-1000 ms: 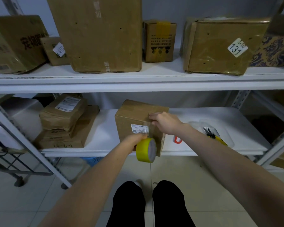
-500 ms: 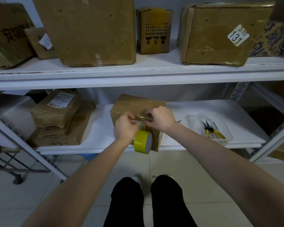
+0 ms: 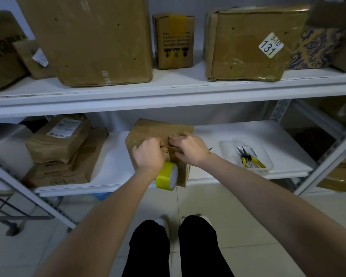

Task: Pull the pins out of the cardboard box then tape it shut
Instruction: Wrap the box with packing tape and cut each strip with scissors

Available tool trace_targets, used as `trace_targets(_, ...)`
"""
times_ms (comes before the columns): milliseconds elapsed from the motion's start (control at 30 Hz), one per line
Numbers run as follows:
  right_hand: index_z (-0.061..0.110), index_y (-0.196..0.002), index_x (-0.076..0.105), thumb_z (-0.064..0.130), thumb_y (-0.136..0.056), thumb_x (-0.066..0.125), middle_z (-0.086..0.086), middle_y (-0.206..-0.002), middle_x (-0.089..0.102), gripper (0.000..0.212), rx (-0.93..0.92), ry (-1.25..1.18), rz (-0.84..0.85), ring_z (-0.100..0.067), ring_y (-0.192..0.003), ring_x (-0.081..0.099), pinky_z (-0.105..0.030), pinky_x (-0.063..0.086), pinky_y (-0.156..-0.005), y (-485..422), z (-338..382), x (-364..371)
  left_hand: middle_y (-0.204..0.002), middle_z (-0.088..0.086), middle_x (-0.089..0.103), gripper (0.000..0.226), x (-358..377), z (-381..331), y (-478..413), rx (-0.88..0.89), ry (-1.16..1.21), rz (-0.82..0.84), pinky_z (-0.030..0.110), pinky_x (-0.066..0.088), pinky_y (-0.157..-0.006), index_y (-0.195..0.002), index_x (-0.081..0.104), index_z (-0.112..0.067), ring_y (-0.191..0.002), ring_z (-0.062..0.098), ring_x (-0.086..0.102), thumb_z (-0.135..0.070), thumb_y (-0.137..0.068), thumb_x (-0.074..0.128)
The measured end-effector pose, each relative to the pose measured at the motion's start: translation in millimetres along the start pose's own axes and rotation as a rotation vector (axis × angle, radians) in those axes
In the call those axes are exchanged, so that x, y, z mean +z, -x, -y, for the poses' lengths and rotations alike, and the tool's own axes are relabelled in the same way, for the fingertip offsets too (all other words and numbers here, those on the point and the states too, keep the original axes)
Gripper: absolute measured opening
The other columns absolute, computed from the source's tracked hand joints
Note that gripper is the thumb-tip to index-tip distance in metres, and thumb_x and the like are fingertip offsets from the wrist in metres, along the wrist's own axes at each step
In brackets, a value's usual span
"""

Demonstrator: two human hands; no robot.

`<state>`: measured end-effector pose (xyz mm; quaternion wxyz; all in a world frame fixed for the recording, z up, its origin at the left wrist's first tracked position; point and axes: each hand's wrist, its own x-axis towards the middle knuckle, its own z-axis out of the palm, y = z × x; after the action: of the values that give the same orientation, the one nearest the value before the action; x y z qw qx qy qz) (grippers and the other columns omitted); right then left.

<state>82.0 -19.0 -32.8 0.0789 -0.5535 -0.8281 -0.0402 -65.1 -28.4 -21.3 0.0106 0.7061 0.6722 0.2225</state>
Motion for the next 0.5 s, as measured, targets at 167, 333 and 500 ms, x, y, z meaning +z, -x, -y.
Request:
trace_targets(167, 0.016, -0.139, 0.048, 0.022, -0.097, 0.047, 0.0, -0.15, 0.04, 0.043, -0.079, -0.062, -0.012, -0.019, -0.138, 0.038, -0.034, 0.023, -0.113, 0, -5, 4, -0.105, 0.001, 0.061, 0.013, -1, -2, -1, 0.045, -0.136, -0.022, 0.036, 0.033, -0.084, -0.088, 0.069, -0.024, -0.101, 0.025, 0.056, -0.031, -0.089, 0.058)
trace_targets(333, 0.023, -0.14, 0.048, 0.032, -0.1, 0.044, 0.001, -0.153, 0.036, 0.041, -0.043, -0.133, -0.053, -0.014, -0.143, 0.029, -0.039, 0.014, -0.116, 14, -17, 6, -0.114, -0.001, 0.058, 0.014, -3, 3, 0, 0.12, -0.154, -0.011, 0.042, 0.028, -0.1, -0.094, 0.071, -0.026, -0.118, 0.025, 0.041, -0.032, -0.087, 0.06)
trace_targets(500, 0.022, -0.134, 0.056, 0.02, -0.098, 0.048, 0.006, -0.145, 0.047, 0.036, -0.009, -0.208, -0.144, -0.012, -0.139, 0.037, -0.037, 0.018, -0.115, 14, -17, 12, -0.111, -0.004, 0.065, 0.021, -3, 6, 5, 0.09, 0.034, 0.041, 0.048, 0.01, -0.115, -0.104, 0.069, -0.028, -0.111, 0.019, 0.055, -0.02, -0.091, 0.053)
